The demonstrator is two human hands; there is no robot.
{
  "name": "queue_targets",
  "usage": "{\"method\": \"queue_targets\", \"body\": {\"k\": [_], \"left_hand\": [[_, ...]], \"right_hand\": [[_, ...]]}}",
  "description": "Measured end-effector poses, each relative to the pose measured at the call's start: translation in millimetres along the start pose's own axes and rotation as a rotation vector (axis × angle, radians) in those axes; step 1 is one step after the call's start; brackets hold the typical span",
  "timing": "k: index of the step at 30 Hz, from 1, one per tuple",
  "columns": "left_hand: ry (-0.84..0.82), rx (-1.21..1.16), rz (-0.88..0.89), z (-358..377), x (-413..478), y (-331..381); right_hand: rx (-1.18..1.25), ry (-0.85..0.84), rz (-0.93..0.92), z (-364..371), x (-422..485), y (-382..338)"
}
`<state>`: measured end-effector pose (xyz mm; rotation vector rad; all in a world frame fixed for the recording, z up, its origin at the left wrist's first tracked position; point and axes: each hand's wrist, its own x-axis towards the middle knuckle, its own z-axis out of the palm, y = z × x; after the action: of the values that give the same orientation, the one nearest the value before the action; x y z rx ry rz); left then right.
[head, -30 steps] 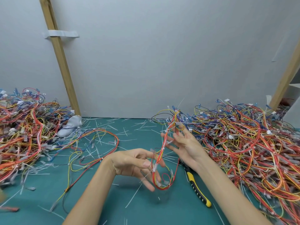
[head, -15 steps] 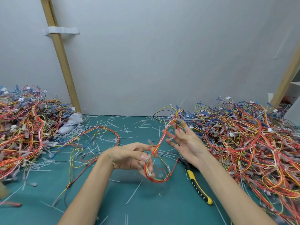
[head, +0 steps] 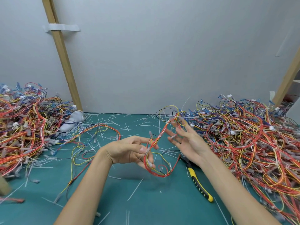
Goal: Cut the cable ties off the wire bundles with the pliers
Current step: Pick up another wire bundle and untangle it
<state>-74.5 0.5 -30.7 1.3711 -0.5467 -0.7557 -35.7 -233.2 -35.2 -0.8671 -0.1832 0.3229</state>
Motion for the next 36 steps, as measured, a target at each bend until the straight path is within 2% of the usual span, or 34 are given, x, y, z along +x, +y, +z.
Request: {"method": "queue_targets", "body": {"k": [12, 21, 36], "left_hand": [[0.045, -0.01, 0.011, 0.3, -1.0, 2.6], [0.056, -0.021, 0.039, -2.1, 0.0, 2.3], [0.129, 0.023, 0.325, 8.6, 4.8, 37.4]], "right_hand": [[0.019, 0.017, 0.029, -1.4, 0.3, 0.1], [-0.081, -0.002, 0.04, -0.4, -1.4, 0.0], [-0.068, -0.063, 0.005, 7.4, -1.8, -17.8]]}}
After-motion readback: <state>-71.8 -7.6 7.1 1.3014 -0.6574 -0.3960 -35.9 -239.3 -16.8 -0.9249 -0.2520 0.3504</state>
